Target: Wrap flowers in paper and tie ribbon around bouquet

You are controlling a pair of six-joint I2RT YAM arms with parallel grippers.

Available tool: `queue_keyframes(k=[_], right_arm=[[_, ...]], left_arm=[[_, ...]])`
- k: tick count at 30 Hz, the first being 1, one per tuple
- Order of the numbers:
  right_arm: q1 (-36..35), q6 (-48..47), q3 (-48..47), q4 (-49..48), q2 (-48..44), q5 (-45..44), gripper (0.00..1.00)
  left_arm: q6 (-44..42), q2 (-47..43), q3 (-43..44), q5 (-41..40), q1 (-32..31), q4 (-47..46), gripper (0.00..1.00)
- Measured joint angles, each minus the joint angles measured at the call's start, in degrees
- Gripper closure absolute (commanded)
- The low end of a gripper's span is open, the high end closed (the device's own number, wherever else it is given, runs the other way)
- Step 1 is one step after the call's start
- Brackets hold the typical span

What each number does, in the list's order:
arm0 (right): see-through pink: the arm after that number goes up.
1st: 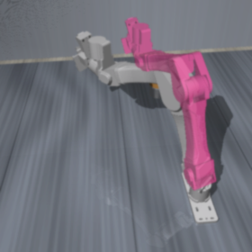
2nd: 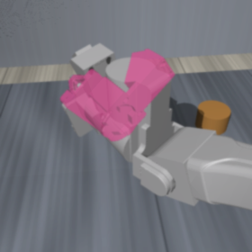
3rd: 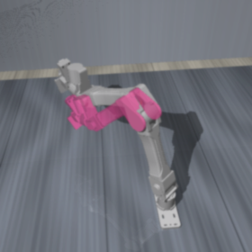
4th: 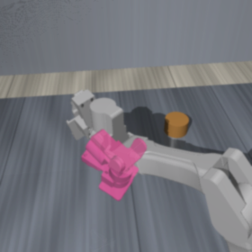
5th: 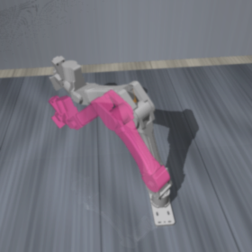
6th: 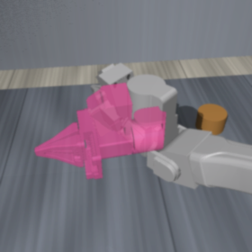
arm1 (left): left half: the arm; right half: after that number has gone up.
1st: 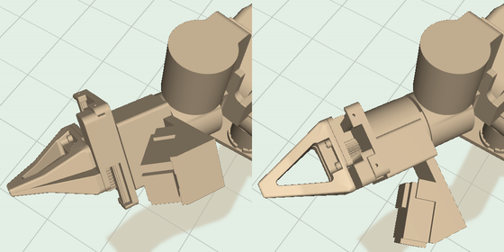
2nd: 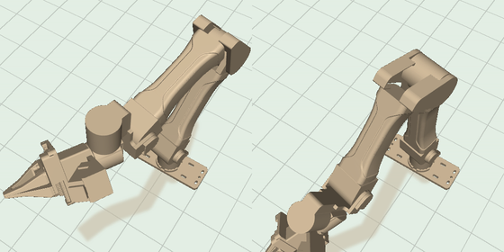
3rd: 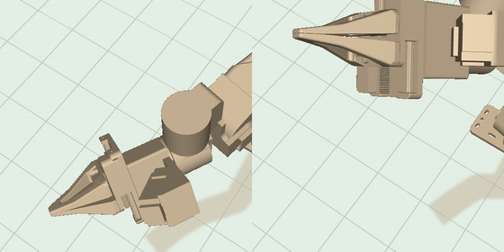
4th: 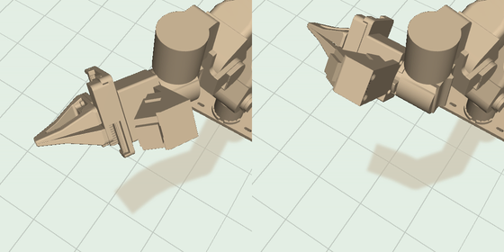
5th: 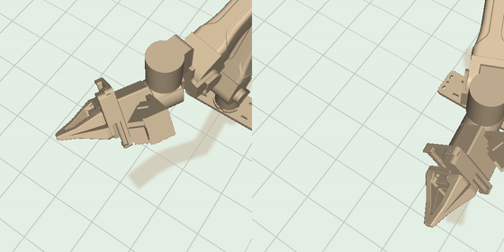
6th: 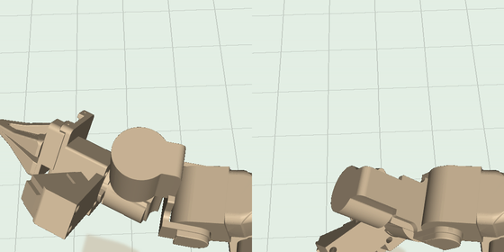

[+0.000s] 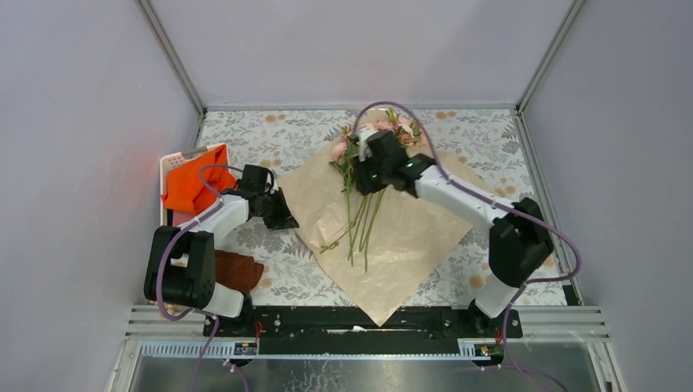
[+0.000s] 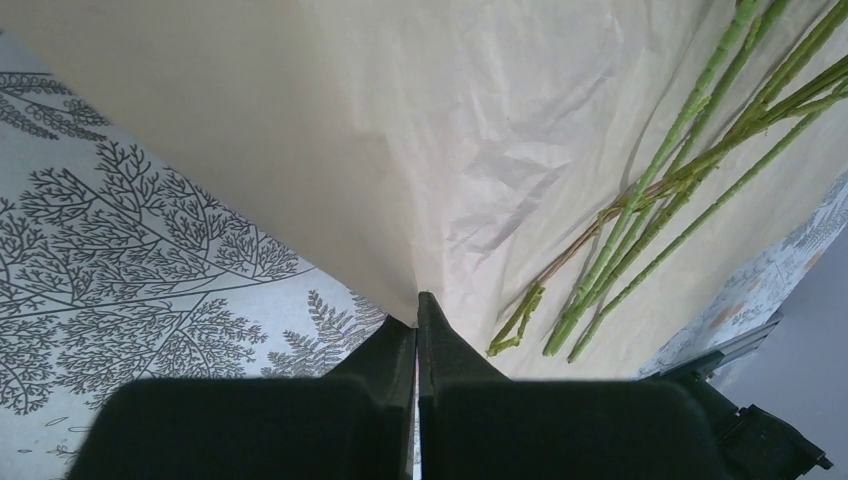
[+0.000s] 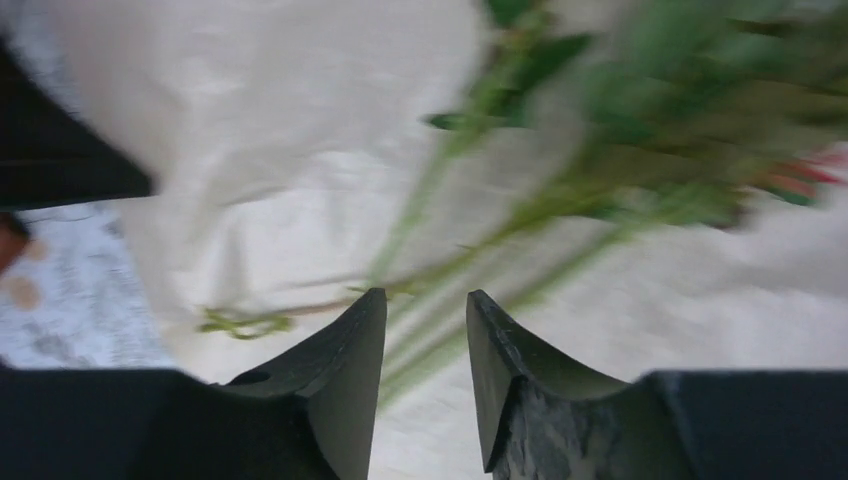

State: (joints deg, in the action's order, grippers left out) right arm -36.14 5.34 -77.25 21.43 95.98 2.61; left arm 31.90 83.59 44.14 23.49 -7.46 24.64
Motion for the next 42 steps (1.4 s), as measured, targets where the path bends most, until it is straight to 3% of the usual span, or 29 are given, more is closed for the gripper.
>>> queue_keyframes(k=[2, 6, 11, 21, 25, 31, 36, 38, 42], right_arm=[[-5.0, 1.5, -0.1, -3.0, 2.2, 0.5, 0.73], [-11.2, 5.5, -0.3, -5.8, 10.3, 1.7, 0.78], [-10.9, 7.9, 1.4, -4.1, 17.1, -0.5, 0.81], [-10.6, 7.3, 5.0, 2.4, 13.6, -12.3, 0.8], [-10.4, 4.9, 6.1, 8.1, 11.1, -14.7, 0.65], [-13.1, -2.1, 7.5, 11.3, 2.6, -9.1, 0.42], [-25.8, -10.1, 18.9, 5.8, -19.0, -2.7, 0.2], [-31.2, -10.7, 22.9, 3.7, -23.3, -3.3, 0.01], [-39.3, -4.1, 23.7, 1.4, -18.4, -9.5, 0.0]], left_arm=[[0.1, -0.3, -0.5, -0.2, 0.0, -0.4, 1.0], [0.3, -1.5, -1.5, -0.9, 0.0, -0.7, 1.0], [0.4, -2.1, -1.5, -1.4, 0.0, -0.8, 1.0], [0.5, -3.7, -2.1, -1.5, 1.2, -1.1, 1.0], [0.5, -4.0, -2.3, -1.6, 1.9, -1.4, 1.0], [0.5, -4.3, -3.1, -1.7, 2.1, -2.0, 1.0], [0.7, -4.8, -3.9, -1.9, 2.5, -2.3, 1.0], [0.7, -4.9, -4.0, -1.9, 2.5, -2.4, 1.0], [0.8, -5.5, -4.5, -1.9, 2.8, -2.4, 1.0]])
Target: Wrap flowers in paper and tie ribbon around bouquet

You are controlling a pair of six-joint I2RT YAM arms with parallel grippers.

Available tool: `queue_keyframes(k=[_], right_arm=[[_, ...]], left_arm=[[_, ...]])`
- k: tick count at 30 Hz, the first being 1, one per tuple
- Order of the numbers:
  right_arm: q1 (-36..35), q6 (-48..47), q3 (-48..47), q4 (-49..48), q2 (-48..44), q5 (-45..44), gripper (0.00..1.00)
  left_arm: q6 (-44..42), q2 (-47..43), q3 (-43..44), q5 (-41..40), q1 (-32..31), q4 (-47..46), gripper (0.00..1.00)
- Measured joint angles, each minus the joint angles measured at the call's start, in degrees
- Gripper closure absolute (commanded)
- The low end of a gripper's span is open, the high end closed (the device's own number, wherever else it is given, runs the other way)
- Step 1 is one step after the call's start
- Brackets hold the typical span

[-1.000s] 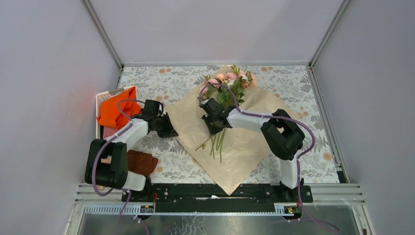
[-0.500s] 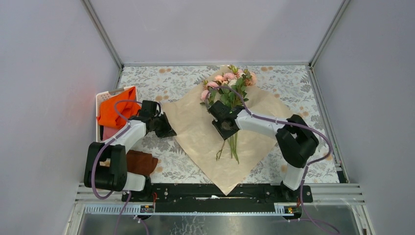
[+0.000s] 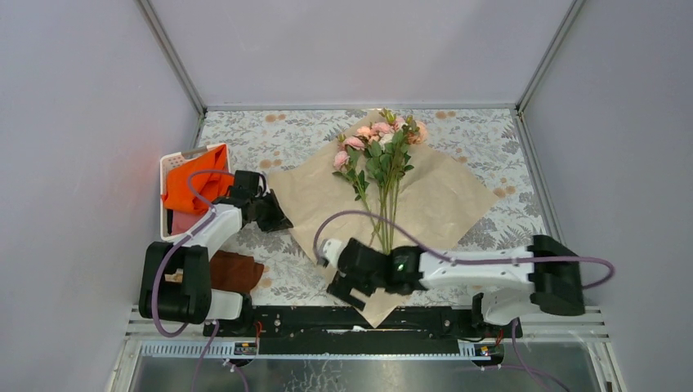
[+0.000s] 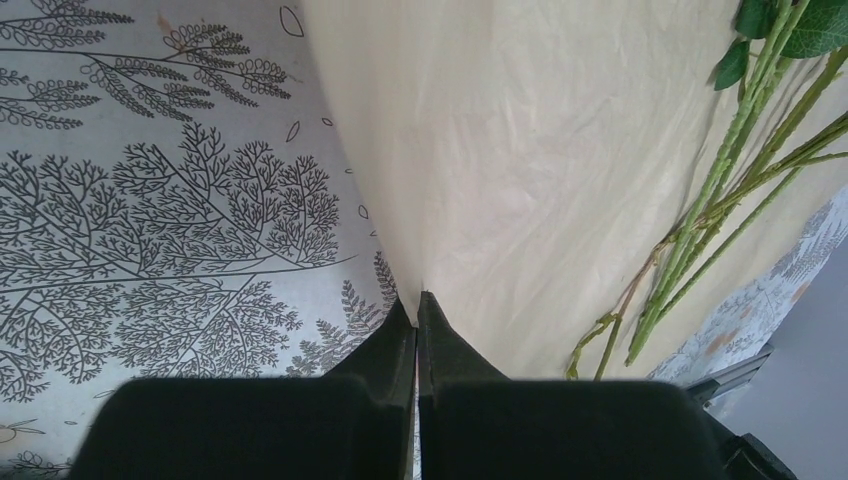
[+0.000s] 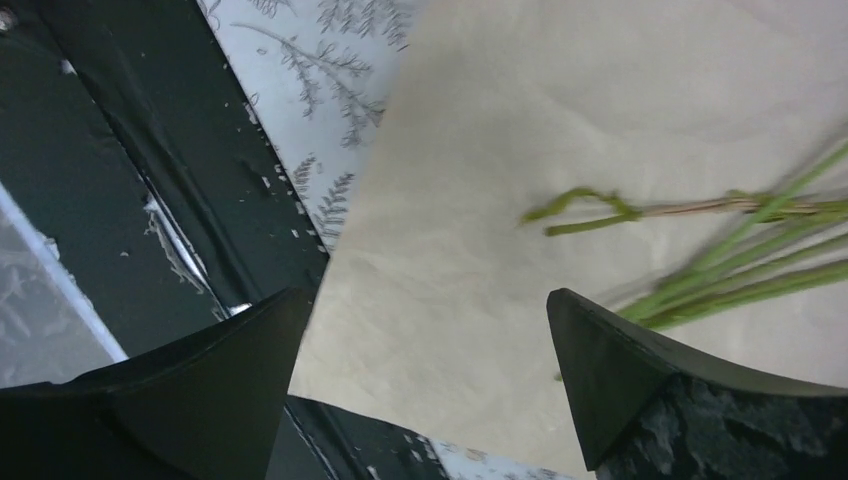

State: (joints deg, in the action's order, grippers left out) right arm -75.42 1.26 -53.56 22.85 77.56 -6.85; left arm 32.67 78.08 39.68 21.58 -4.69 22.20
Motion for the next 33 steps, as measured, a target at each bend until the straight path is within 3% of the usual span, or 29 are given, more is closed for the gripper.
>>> queue_keyframes(k=[4, 8, 9, 10, 11, 13, 14, 17, 20, 22, 25, 29, 32, 33], right_arm=[[-9.4, 9.9, -1.4, 1.3, 10.2, -7.9, 0.01], [-13.2, 17.6, -1.4, 5.4, 15.2, -10.6, 0.05], [-13.4, 19.2, -1.2, 6.4, 15.3, -10.8, 0.05], [-13.4, 20.4, -0.9, 7.3, 15.3, -11.0, 0.05], [-13.4, 21.6, -0.8, 8.2, 15.2, -11.2, 0.05], [-13.4, 23.4, -0.5, 9.4, 14.6, -11.8, 0.05], [-13.2, 24.1, -0.4, 10.2, 13.8, -12.2, 0.06], [-10.8, 25.2, -0.1, 11.6, 9.9, -11.6, 0.06], [-2.2, 26.0, 0.5, 11.6, 3.0, -10.0, 0.04], [5.9, 26.5, 1.6, 11.1, -2.8, -8.7, 0.01], [17.2, 26.7, 3.2, 11.0, -10.2, -7.5, 0.0], [29.7, 25.5, 4.3, 11.1, -14.9, -5.1, 0.0], [36.2, 24.2, 4.9, 10.9, -14.7, -2.7, 0.0], [37.6, 23.9, 5.3, 10.9, -14.5, -2.1, 0.0]], left_arm=[[0.0, -0.5, -0.3, 0.0, 0.4, -0.1, 1.0], [0.0, -0.6, -0.3, -0.5, 0.6, -0.1, 1.0], [0.0, -0.6, -0.3, -0.9, 0.7, -0.1, 0.79], [-0.1, -0.6, -0.3, -1.4, 0.7, -0.1, 0.51], [-0.6, -0.6, -0.3, -2.1, 0.8, -0.1, 0.32], [-2.0, -0.7, 0.1, -3.6, 1.1, 0.2, 0.1], [-2.8, -0.8, 0.9, -4.4, 1.3, 0.6, 0.06], [-8.2, -1.9, 4.4, -6.0, 1.4, 0.6, 0.07], [-19.1, -3.8, 9.9, -5.4, -0.4, 0.6, 0.09], [-28.9, -4.9, 13.8, -4.0, -5.7, 1.6, 0.08], [-43.9, -5.9, 17.8, -0.4, -20.6, 6.2, 0.07], [-59.7, -6.0, 15.8, -0.8, -46.9, 13.3, 0.05], [-67.8, -4.8, 13.0, -1.6, -62.0, 17.6, 0.04], [-69.6, -3.9, 12.6, -1.7, -64.5, 18.6, 0.04]])
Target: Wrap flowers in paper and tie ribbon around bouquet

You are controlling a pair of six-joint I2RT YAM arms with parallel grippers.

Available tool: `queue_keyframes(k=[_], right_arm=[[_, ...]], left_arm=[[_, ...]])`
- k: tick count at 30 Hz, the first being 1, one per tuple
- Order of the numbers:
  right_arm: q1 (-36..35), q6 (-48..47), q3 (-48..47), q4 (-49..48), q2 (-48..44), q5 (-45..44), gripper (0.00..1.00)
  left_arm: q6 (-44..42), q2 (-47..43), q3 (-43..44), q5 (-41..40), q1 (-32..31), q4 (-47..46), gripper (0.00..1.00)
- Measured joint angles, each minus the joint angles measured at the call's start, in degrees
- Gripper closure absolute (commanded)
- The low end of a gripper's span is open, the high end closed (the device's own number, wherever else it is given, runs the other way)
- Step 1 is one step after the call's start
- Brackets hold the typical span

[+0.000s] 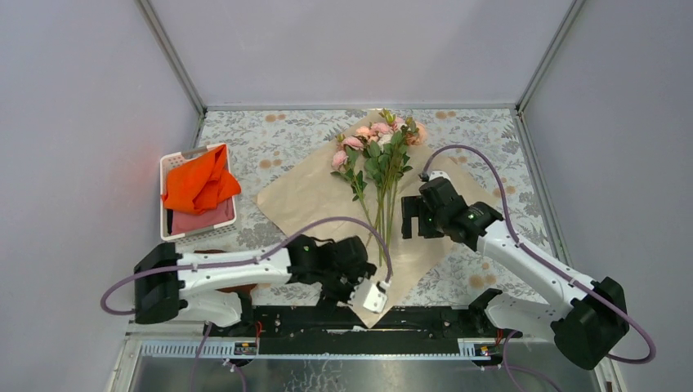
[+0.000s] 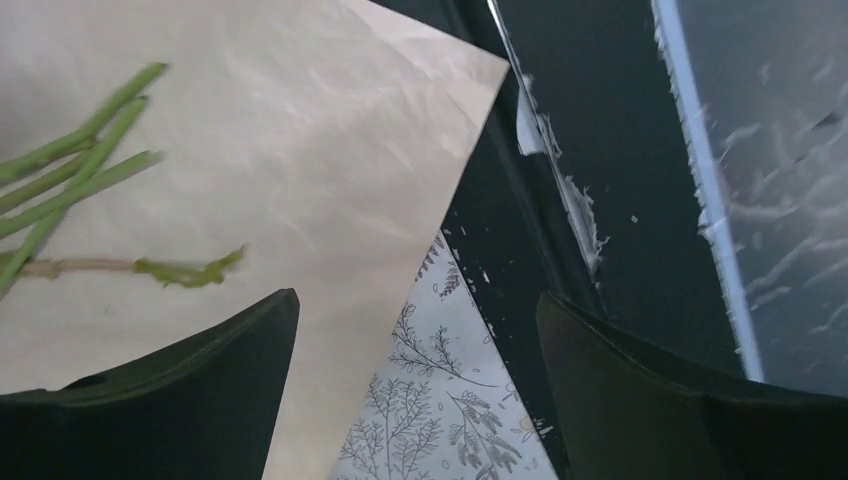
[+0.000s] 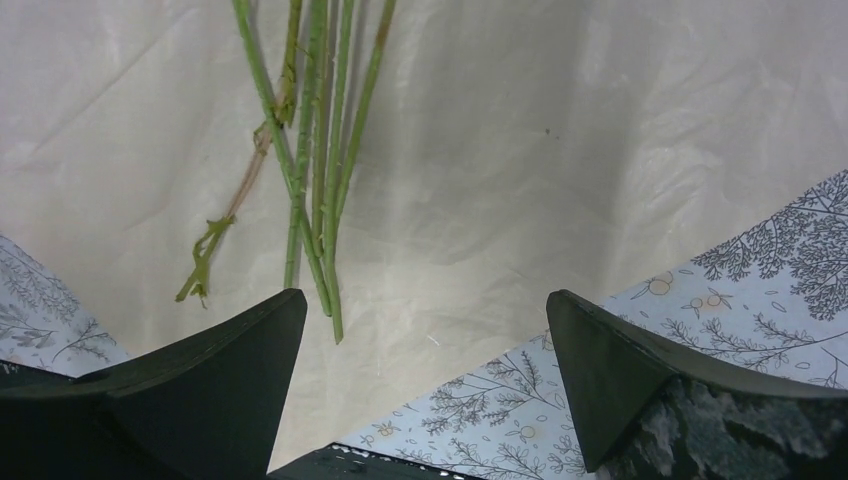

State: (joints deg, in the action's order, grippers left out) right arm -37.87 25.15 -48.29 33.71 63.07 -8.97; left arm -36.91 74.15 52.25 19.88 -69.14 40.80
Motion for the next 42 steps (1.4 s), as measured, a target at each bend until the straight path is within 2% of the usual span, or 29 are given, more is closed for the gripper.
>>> queue_keyframes(k=[5, 8, 12, 16, 23, 29, 31, 34, 36, 37, 42], right_arm=[[3.2, -0.7, 3.0, -1.3, 0.5, 3.3, 0.0], [3.7, -0.7, 4.6, -2.0, 0.6, 5.0, 0.0], [3.8, -0.1, 6.1, -3.4, 0.6, 6.8, 0.0], [3.8, 0.3, 6.4, -4.0, 1.0, 7.7, 0.01], [3.8, 0.6, 6.4, -4.5, 1.4, 9.4, 0.01], [3.8, 0.6, 6.4, -4.5, 1.4, 10.1, 0.01], [3.8, 0.6, 6.4, -4.5, 1.4, 10.1, 0.01], [3.8, 0.6, 6.4, -4.5, 1.4, 10.1, 0.01], [3.8, 0.5, 6.4, -4.5, 1.4, 10.1, 0.0], [3.8, 0.4, 6.4, -4.5, 1.5, 10.1, 0.0], [4.2, -1.0, 6.3, -4.4, 1.6, 10.2, 0.0]], left_arm=[[-7.0, 5.4, -3.7, -4.2, -8.0, -1.4, 0.03], [-8.9, 6.4, -6.0, -5.9, -10.4, -4.1, 0.06], [-9.9, 5.2, -9.6, -7.8, -10.5, -11.8, 0.13], [-10.3, 4.0, -14.0, -8.7, -10.6, -19.1, 0.26], [-11.5, 3.9, -16.4, -10.1, -10.7, -25.4, 0.42], [-11.7, 4.3, -17.2, -12.5, -10.7, -30.0, 0.49], [-11.7, 4.8, -17.4, -12.8, -10.7, -30.8, 0.59], [-11.9, 5.0, -18.1, -12.9, -10.7, -31.3, 0.84], [-11.7, 5.0, -18.2, -13.0, -10.7, -31.3, 0.97], [-11.8, 5.0, -18.2, -13.3, -10.7, -31.4, 1.0], [-10.2, 3.7, -17.9, -13.9, -10.1, -30.8, 1.0]])
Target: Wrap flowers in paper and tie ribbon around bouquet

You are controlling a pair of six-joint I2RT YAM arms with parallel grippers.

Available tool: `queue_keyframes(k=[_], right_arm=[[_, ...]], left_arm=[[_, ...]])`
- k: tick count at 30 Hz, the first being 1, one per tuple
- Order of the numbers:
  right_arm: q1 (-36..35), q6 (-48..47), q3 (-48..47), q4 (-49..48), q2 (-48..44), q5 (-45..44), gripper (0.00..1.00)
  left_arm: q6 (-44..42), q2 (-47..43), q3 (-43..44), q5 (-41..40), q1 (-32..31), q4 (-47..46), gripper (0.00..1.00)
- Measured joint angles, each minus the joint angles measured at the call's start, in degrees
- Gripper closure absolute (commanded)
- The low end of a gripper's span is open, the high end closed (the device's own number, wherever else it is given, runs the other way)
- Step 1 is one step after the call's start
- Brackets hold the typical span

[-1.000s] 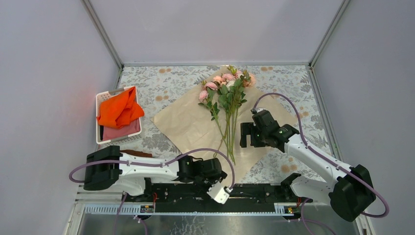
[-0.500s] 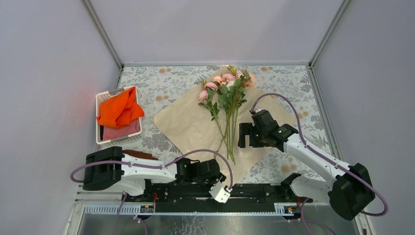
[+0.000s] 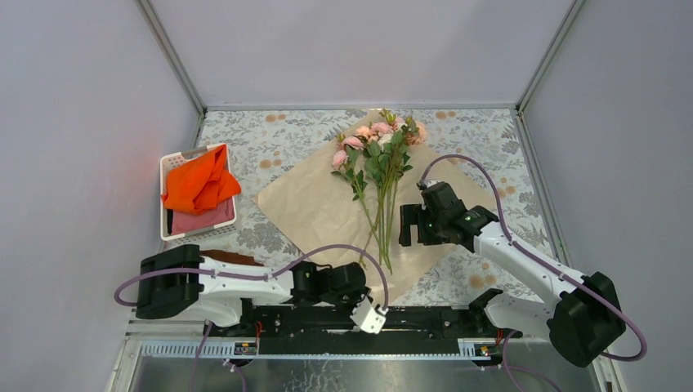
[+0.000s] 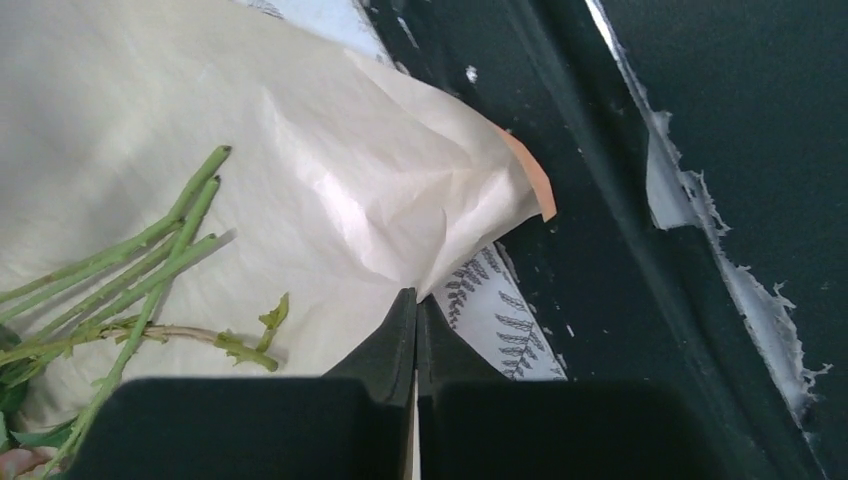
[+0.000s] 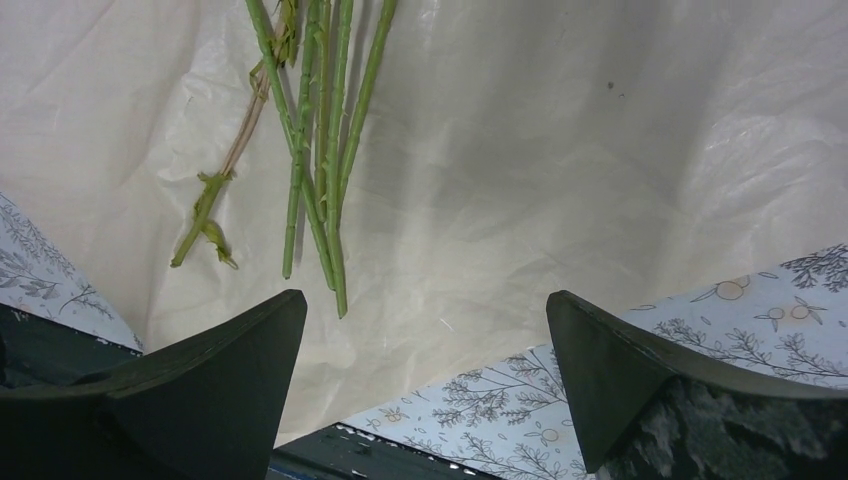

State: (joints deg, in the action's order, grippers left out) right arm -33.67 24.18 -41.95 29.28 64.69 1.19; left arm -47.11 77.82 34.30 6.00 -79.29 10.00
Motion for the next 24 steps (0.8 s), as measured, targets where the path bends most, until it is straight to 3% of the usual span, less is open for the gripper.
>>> queue_keyframes(k=[4, 10, 14, 24], right_arm=[[1.7, -2.0, -1.1, 0.3, 0.0, 0.4, 0.0], [5.7, -7.1, -2.6, -2.9, -0.5, 4.1, 0.0], [6.6, -10.0, -2.4, -7.9, -1.2, 9.0, 0.01], [6.8, -15.5, 3.8, -18.9, -2.6, 26.8, 0.0]], left_arm=[[3.6, -1.3, 3.8, 3.4, 4.8, 3.1, 1.0], [10.4, -1.4, 14.1, 16.6, 22.1, 5.9, 1.0], [13.8, 2.4, 18.8, 25.7, 29.9, 7.8, 1.0], [21.7, 11.0, 22.3, 38.6, 41.6, 9.7, 1.0]])
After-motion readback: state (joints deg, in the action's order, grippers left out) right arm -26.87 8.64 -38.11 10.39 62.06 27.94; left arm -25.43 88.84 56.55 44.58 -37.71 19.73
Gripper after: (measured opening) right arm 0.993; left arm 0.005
